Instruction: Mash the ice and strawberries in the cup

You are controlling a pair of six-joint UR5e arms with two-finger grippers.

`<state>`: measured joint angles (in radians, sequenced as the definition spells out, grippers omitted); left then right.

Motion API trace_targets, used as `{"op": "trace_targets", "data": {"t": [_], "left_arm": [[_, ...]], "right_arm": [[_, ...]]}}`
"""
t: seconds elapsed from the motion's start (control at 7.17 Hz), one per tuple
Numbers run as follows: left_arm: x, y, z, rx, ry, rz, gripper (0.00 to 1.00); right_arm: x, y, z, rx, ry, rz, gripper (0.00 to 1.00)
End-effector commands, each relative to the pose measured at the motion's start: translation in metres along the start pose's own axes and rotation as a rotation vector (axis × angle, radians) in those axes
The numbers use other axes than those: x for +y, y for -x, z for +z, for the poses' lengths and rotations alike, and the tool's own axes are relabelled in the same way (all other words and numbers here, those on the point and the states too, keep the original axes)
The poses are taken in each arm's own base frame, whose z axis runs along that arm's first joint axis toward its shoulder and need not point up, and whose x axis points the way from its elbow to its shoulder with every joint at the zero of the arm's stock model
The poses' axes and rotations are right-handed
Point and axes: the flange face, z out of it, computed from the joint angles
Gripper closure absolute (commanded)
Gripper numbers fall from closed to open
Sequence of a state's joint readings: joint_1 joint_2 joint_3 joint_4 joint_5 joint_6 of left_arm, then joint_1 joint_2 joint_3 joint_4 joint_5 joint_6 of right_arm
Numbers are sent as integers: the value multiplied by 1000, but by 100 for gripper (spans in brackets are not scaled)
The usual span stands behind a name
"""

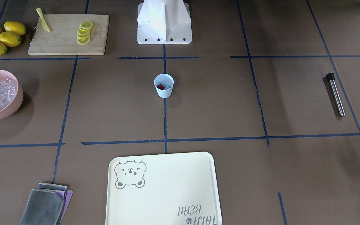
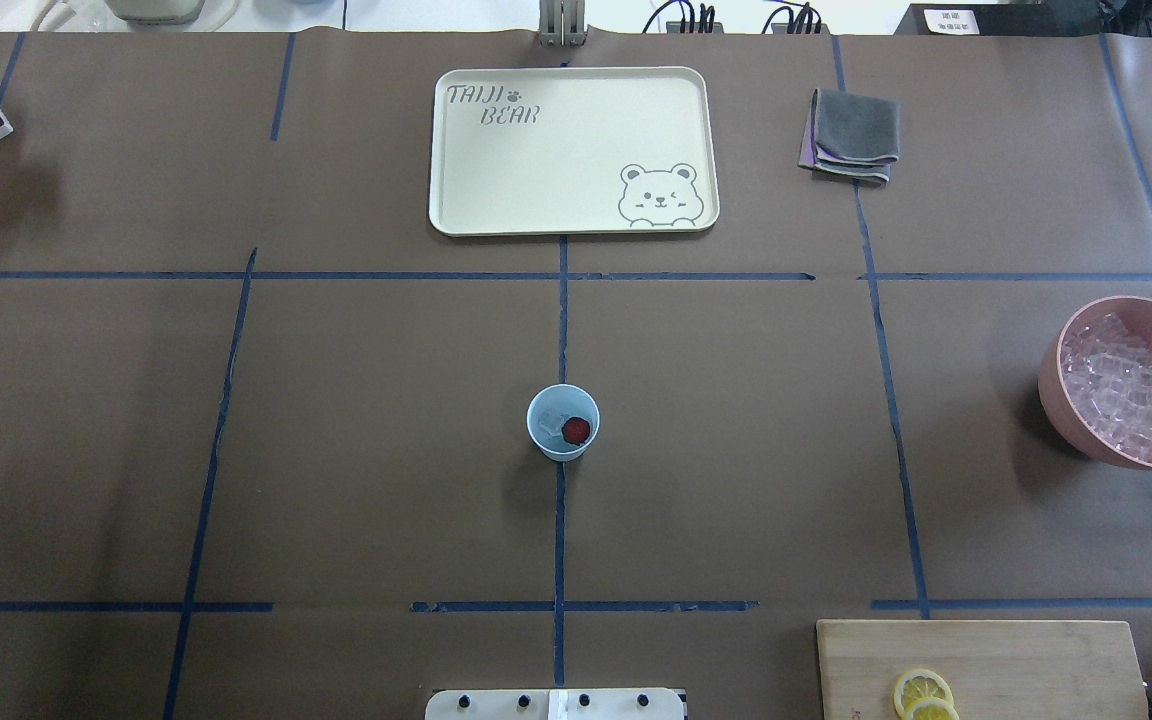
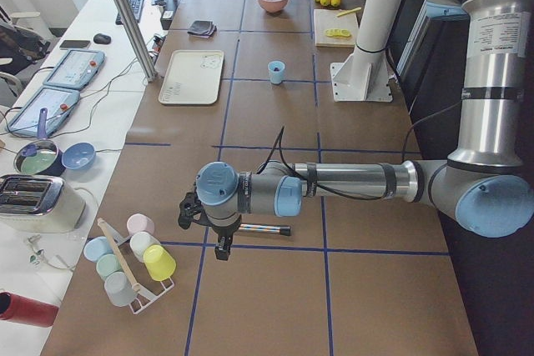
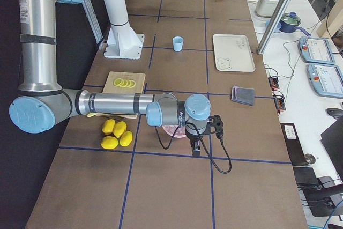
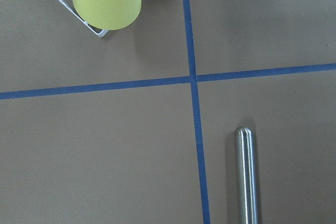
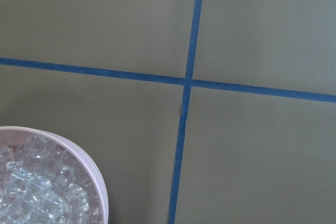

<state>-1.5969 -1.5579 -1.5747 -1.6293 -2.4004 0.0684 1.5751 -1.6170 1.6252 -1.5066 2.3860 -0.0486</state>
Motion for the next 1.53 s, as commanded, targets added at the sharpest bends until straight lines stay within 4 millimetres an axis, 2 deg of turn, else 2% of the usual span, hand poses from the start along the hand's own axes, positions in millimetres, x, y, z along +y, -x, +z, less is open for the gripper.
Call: {"op": "trace_targets", "data": {"t": [0.0, 0.42, 1.39], "left_arm": [[2, 3, 2, -1, 3, -9, 0], [8, 7, 7, -3, 15, -25, 0], [8, 11, 7, -37, 15, -30, 0]], "right_arm": [[5, -12, -8, -33, -20, 30, 0], [4, -12, -10, -29, -25, 31, 0], [3, -11, -11, -26, -27, 29, 0]]}}
